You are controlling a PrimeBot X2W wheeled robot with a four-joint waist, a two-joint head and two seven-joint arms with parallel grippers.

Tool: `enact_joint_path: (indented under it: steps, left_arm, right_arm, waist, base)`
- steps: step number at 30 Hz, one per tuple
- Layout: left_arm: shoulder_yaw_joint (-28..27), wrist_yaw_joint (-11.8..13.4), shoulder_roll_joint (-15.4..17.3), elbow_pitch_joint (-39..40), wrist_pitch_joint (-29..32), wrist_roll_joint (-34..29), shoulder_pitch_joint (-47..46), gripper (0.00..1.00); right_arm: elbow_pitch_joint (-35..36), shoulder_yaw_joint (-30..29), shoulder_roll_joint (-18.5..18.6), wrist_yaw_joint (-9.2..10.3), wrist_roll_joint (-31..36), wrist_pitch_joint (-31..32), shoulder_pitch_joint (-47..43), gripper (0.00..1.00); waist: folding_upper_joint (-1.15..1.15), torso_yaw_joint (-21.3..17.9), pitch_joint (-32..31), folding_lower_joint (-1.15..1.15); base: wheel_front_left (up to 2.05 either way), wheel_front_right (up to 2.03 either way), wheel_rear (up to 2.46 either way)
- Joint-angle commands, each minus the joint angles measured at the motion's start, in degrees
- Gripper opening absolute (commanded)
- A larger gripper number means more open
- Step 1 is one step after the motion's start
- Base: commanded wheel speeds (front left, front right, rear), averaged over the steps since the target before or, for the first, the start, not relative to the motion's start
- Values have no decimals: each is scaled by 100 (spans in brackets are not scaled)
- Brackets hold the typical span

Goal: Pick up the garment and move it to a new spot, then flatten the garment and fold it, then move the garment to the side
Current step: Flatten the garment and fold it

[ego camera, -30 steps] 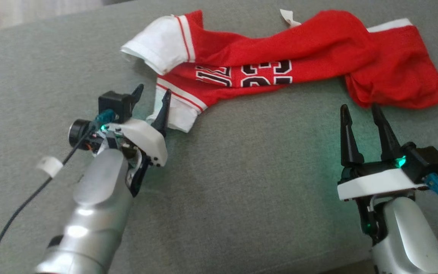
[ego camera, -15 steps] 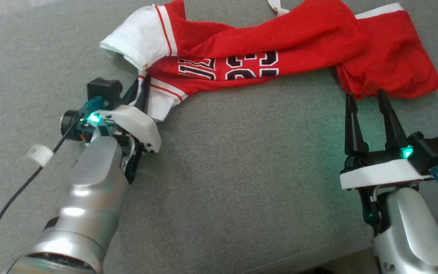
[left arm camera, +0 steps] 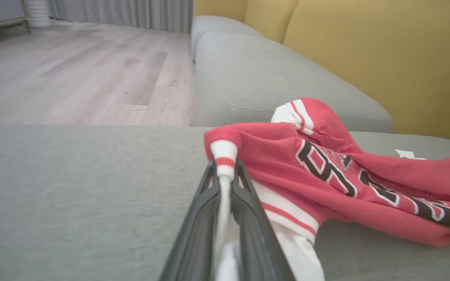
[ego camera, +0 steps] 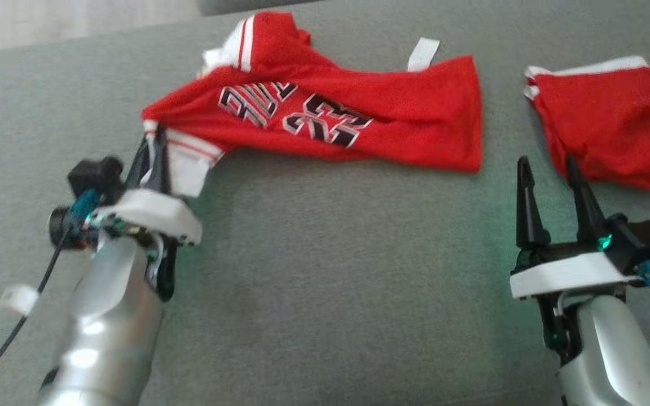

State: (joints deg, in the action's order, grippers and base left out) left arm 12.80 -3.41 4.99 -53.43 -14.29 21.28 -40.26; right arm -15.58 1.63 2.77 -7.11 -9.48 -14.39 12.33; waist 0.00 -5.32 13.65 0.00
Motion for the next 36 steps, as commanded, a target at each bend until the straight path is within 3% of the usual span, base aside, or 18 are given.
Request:
enact_joint_path:
  steps: [1, 9, 10, 11, 19, 28, 36]
  left_arm:
    - [-255, 96, 289, 344, -68, 9, 110, 0]
    - [-309, 142, 421, 797, -70, -38, 927, 0]
    - [-281, 139, 419, 821, -70, -57, 954, 83]
    - [-260, 142, 412, 848, -70, -70, 976, 100]
    - [-256, 341, 421, 1596, -70, -299, 1254, 100]
    - [-322, 344, 180, 3107, -71, -481, 2420, 100]
    - [-110, 232, -64, 3449, -71, -535, 2518, 100]
  right_arm:
    - [146, 129, 11, -37, 50, -61, 3, 100]
    - [45, 178, 11, -37, 34, -61, -89, 100]
    - [33, 185, 10, -37, 32, -61, -96, 100]
    - [21, 197, 10, -37, 30, -61, -101, 100]
    - [6, 189, 10, -37, 41, -61, -169, 100]
    - [120, 312, 10, -37, -60, -61, -330, 100]
    - [326, 669, 193, -37, 342, 191, 317, 100]
  waist:
    - [0, 270, -215, 0]
    - [0, 680, -412, 0]
    - [0, 718, -421, 0]
    - [0, 747, -429, 0]
    - [0, 931, -534, 0]
    - [0, 1145, -647, 0]
    - [0, 1701, -266, 0]
  base:
    - [0, 0, 0]
    - [0, 0, 0]
    - [0, 0, 0]
    - [0, 0, 0]
    - [0, 0, 0]
    - [0, 0, 0]
    - [0, 0, 0]
